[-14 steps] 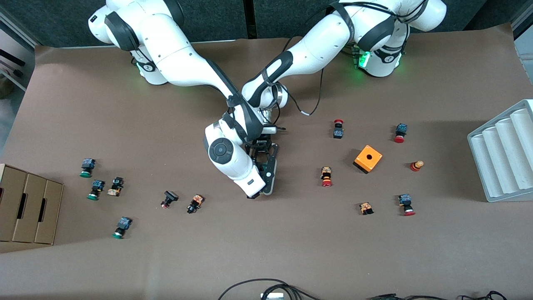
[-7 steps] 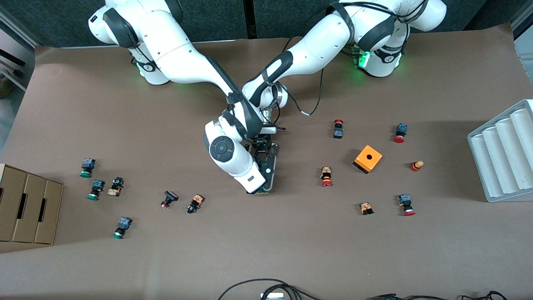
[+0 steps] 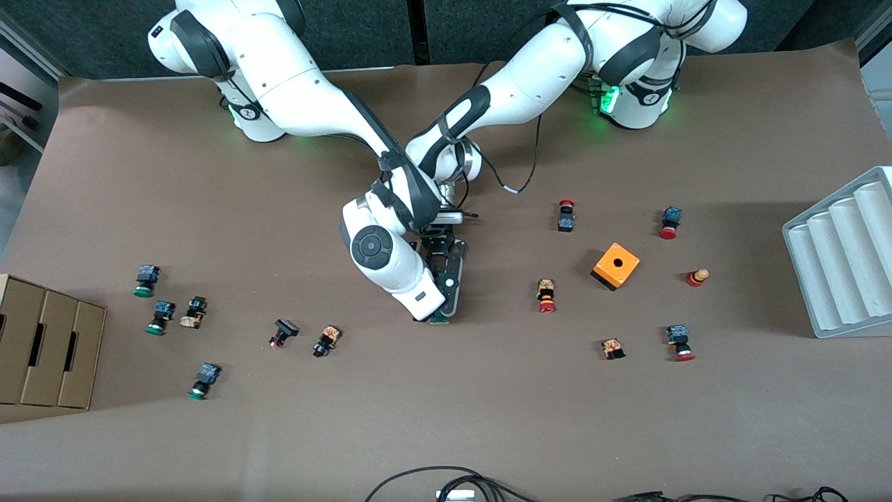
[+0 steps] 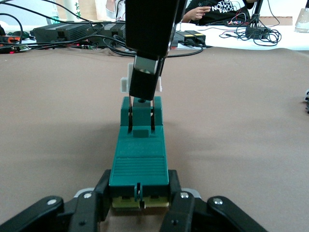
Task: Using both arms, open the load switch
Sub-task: 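Press the white lever fully to the switch end with the right gripper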
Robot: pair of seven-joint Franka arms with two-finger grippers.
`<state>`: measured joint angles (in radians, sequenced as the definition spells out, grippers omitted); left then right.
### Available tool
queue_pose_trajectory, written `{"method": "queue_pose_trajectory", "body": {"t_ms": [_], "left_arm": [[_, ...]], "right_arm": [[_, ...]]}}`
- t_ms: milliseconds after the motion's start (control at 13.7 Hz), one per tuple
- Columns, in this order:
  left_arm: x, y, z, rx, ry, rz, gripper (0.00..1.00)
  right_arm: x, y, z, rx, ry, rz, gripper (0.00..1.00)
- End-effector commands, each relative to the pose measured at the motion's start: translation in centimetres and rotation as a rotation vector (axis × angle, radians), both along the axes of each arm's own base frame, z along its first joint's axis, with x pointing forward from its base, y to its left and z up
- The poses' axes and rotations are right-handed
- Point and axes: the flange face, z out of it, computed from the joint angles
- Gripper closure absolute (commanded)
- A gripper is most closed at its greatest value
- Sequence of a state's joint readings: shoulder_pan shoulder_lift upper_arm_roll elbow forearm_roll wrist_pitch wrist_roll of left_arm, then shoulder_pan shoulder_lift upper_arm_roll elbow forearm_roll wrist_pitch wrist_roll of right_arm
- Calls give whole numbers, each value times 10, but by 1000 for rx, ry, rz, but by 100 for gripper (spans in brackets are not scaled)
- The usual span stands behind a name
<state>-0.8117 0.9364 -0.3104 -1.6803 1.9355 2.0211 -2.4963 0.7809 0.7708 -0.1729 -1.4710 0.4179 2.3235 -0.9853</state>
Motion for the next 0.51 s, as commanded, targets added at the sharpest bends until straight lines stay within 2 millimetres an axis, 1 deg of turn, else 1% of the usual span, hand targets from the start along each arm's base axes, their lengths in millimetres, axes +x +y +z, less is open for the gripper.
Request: {"method": "queue_pose_trajectory", "body": {"t_ms": [0,437], "left_arm": [[-3,1,-5,-2,-14,-6,54],[-3,1,-6,-2,-13,-7,55]], "right_arm": [[-11,0,10,17,34,-9,73],[-13,1,15,15,49,-25,73]]}}
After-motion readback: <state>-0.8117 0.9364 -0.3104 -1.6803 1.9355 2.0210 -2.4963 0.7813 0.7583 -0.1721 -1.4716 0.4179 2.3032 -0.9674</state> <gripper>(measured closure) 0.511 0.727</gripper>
